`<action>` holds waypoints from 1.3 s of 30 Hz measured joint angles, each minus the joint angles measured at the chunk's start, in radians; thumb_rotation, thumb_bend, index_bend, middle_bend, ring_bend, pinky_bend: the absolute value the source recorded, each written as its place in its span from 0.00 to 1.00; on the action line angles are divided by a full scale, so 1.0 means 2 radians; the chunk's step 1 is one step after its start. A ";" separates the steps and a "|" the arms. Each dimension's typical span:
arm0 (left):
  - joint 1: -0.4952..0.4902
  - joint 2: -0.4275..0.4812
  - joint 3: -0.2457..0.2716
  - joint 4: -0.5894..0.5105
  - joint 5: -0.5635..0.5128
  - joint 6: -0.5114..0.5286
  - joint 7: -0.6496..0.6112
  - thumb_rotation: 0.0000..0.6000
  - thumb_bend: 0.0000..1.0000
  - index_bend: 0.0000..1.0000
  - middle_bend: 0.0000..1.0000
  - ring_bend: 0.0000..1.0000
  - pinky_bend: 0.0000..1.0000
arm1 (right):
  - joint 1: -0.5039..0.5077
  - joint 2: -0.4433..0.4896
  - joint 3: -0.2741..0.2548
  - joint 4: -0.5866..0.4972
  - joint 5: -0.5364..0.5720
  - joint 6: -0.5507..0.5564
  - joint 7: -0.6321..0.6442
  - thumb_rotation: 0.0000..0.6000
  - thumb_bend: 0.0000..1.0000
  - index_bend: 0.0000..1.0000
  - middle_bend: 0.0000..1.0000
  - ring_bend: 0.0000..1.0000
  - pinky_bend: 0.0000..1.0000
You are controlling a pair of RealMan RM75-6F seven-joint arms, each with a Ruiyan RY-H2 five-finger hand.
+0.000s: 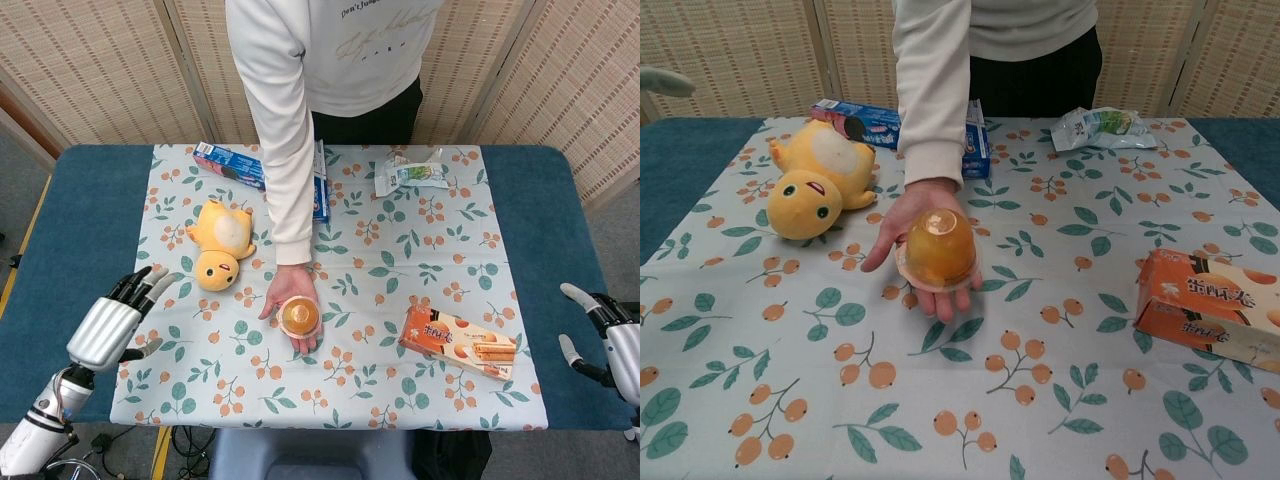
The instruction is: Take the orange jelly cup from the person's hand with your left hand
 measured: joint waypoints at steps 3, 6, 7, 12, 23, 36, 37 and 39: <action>-0.034 -0.007 -0.002 0.007 0.012 -0.036 -0.015 1.00 0.21 0.00 0.00 0.00 0.13 | 0.001 0.001 0.000 -0.002 0.000 -0.002 -0.001 1.00 0.39 0.17 0.27 0.21 0.41; -0.067 -0.019 -0.006 0.014 0.019 -0.071 -0.023 1.00 0.21 0.00 0.00 0.00 0.13 | 0.001 0.001 -0.001 -0.004 -0.001 -0.003 -0.002 1.00 0.39 0.17 0.27 0.21 0.41; -0.080 -0.025 -0.008 0.016 0.021 -0.084 -0.025 1.00 0.21 0.00 0.00 0.00 0.13 | 0.001 0.001 -0.001 -0.004 -0.001 -0.003 -0.002 1.00 0.39 0.17 0.27 0.21 0.41; -0.127 -0.055 -0.018 0.027 0.020 -0.129 -0.027 1.00 0.21 0.01 0.00 0.00 0.13 | 0.000 0.002 -0.002 -0.005 0.000 -0.003 -0.003 1.00 0.39 0.17 0.27 0.21 0.41; -0.209 -0.123 -0.042 0.059 -0.008 -0.199 0.018 1.00 0.21 0.09 0.00 0.04 0.20 | -0.006 0.004 -0.004 -0.003 0.002 0.001 -0.001 1.00 0.39 0.17 0.27 0.21 0.41; -0.262 -0.184 -0.045 0.108 -0.059 -0.243 0.078 1.00 0.21 0.15 0.00 0.09 0.28 | -0.012 0.005 -0.006 0.001 0.006 0.005 0.004 1.00 0.39 0.17 0.27 0.21 0.41; -0.265 -0.189 -0.045 0.112 -0.064 -0.245 0.084 1.00 0.21 0.16 0.00 0.09 0.29 | -0.013 0.005 -0.006 0.001 0.006 0.005 0.004 1.00 0.39 0.17 0.27 0.21 0.41; -0.270 -0.197 -0.044 0.118 -0.072 -0.247 0.092 1.00 0.21 0.18 0.03 0.12 0.31 | -0.013 0.005 -0.006 0.002 0.007 0.004 0.005 1.00 0.39 0.17 0.27 0.21 0.41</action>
